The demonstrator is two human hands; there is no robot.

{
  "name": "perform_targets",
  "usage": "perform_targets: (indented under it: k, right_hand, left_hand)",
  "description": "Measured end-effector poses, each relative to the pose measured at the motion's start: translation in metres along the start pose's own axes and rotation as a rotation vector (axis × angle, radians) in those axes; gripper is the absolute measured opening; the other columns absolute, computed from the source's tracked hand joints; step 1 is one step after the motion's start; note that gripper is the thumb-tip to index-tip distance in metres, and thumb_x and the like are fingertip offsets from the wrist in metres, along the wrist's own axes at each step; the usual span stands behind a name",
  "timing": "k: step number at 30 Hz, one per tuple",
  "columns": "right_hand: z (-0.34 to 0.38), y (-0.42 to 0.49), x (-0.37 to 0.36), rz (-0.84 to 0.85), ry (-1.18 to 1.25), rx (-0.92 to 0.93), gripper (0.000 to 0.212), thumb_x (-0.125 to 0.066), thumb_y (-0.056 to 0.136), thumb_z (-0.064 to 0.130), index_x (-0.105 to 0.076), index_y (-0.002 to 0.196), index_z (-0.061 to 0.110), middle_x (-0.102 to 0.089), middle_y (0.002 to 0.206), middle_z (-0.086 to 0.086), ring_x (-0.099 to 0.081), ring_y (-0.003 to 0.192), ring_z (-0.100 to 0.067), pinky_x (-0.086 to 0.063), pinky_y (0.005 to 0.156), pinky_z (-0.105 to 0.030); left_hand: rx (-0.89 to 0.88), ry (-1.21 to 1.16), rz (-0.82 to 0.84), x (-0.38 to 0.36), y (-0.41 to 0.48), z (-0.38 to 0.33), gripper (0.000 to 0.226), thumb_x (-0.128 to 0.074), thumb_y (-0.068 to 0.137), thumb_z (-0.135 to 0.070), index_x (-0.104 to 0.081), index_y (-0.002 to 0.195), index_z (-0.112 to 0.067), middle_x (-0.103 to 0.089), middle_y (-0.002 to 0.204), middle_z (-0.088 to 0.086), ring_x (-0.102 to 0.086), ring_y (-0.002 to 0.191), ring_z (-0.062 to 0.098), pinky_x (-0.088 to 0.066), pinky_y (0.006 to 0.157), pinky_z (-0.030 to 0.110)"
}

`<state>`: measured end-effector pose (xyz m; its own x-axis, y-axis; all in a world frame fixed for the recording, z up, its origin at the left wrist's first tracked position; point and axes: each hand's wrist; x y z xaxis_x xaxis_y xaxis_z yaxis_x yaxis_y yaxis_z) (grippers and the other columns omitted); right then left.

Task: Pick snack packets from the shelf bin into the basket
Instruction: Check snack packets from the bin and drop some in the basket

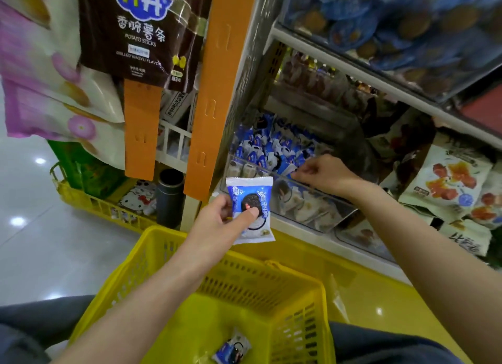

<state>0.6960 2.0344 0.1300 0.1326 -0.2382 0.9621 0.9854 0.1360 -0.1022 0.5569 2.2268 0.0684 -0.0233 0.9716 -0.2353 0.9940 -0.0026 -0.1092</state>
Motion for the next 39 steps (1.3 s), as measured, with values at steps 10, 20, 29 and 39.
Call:
perform_targets:
  k: [10,20,29,39]
  right_hand:
    - [0.017,0.018,-0.008,0.128,-0.126,-0.089,0.039,-0.065,0.082,0.042,-0.05,0.059,0.014,-0.043,0.055,-0.001,-0.039,0.053,-0.015,-0.03,0.052,-0.028]
    - [0.024,-0.028,0.022,-0.585,0.478,0.001,0.022,-0.07,0.08,0.03,-0.061,0.095,0.016,-0.063,0.089,0.001,-0.062,0.084,-0.015,-0.056,0.078,-0.036]
    - [0.041,-0.107,-0.021,-0.109,0.685,0.043,0.014,-0.071,0.08,0.02,-0.062,0.084,0.009,-0.063,0.075,-0.003,-0.061,0.067,-0.012,-0.058,0.068,-0.035]
    - [0.056,-0.124,-0.045,0.017,1.03,-0.019,0.014,-0.053,0.093,0.013,-0.056,0.106,0.01,-0.07,0.094,-0.008,-0.067,0.073,-0.008,-0.056,0.064,-0.02]
  left_hand:
    - [-0.004,0.008,-0.06,0.012,0.006,-0.003,0.017,-0.064,0.084,-0.026,-0.059,0.1,-0.023,-0.069,0.092,-0.011,-0.064,0.077,-0.008,-0.044,0.056,0.005]
    - [0.073,-0.059,-0.093,0.004,-0.002,-0.007,0.028,-0.054,0.091,-0.028,-0.051,0.116,-0.016,-0.065,0.111,0.003,-0.061,0.107,0.02,-0.043,0.1,0.047]
    - [-0.004,0.023,-0.013,-0.003,-0.02,-0.005,0.026,-0.038,0.097,-0.033,-0.054,0.11,-0.017,-0.064,0.1,-0.004,-0.061,0.082,-0.007,-0.047,0.07,0.011]
    - [0.132,-0.076,0.076,-0.005,-0.023,0.005,0.033,-0.035,0.095,-0.041,-0.05,0.123,-0.028,-0.07,0.104,-0.006,-0.066,0.094,0.011,-0.05,0.085,0.032]
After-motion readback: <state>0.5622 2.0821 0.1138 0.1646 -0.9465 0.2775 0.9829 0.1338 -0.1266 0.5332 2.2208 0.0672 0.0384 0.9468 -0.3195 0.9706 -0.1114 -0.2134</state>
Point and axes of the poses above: each hand's wrist, its own y-axis towards the middle knuckle, its own x-axis out of the back of the hand, z = x × y
